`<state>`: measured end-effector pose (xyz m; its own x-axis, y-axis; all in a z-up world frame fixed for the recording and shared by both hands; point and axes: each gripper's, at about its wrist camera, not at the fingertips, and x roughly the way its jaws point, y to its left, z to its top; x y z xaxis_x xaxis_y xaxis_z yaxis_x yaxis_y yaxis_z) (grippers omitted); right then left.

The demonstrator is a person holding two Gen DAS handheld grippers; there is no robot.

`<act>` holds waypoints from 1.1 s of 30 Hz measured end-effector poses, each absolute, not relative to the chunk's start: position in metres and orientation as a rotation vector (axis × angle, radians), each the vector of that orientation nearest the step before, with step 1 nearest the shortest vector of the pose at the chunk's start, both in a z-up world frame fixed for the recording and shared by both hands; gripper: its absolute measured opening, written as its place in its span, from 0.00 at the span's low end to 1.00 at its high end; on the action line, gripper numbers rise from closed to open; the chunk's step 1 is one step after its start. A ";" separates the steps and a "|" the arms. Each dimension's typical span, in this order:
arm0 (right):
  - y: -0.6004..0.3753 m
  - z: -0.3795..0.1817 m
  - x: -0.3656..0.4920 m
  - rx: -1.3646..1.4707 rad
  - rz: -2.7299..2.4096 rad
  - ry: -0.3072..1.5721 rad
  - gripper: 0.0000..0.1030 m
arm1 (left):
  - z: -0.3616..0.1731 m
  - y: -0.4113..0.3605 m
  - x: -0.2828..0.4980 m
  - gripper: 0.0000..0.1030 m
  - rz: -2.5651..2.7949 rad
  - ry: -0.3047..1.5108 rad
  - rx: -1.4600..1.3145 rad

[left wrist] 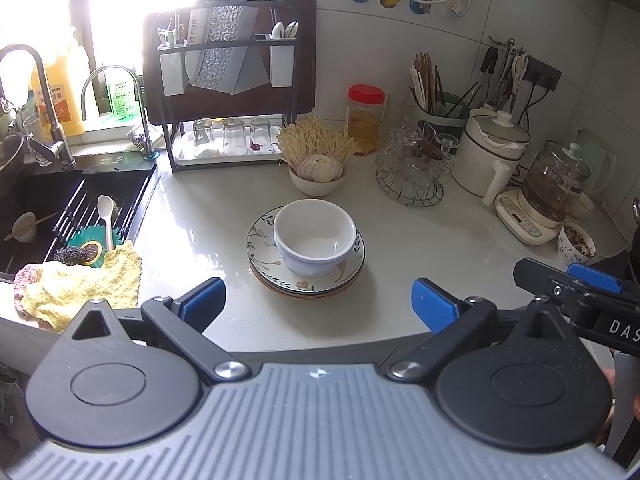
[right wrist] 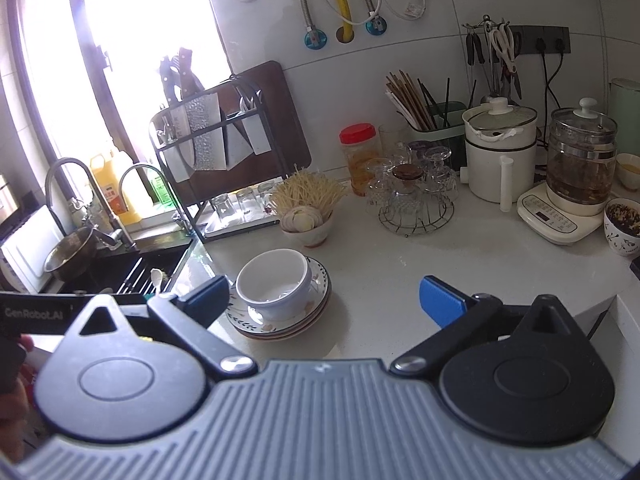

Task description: Organize plates and bowls

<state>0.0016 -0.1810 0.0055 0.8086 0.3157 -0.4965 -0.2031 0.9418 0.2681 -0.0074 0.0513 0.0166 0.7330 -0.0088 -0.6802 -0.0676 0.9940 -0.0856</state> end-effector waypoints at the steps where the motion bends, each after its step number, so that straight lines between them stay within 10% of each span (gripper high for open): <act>1: -0.181 0.006 0.001 0.208 0.284 0.566 1.00 | 0.017 0.052 -0.008 0.98 0.030 0.748 -0.109; 33: -0.189 0.008 -0.017 0.207 0.263 0.553 1.00 | 0.017 0.039 -0.028 0.98 0.004 0.735 -0.101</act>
<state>-0.0172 -0.1891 0.0084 0.8188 0.3005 -0.4892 -0.1898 0.9458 0.2634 -0.0281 0.0394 0.0170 0.7419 -0.0315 -0.6698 -0.0396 0.9951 -0.0907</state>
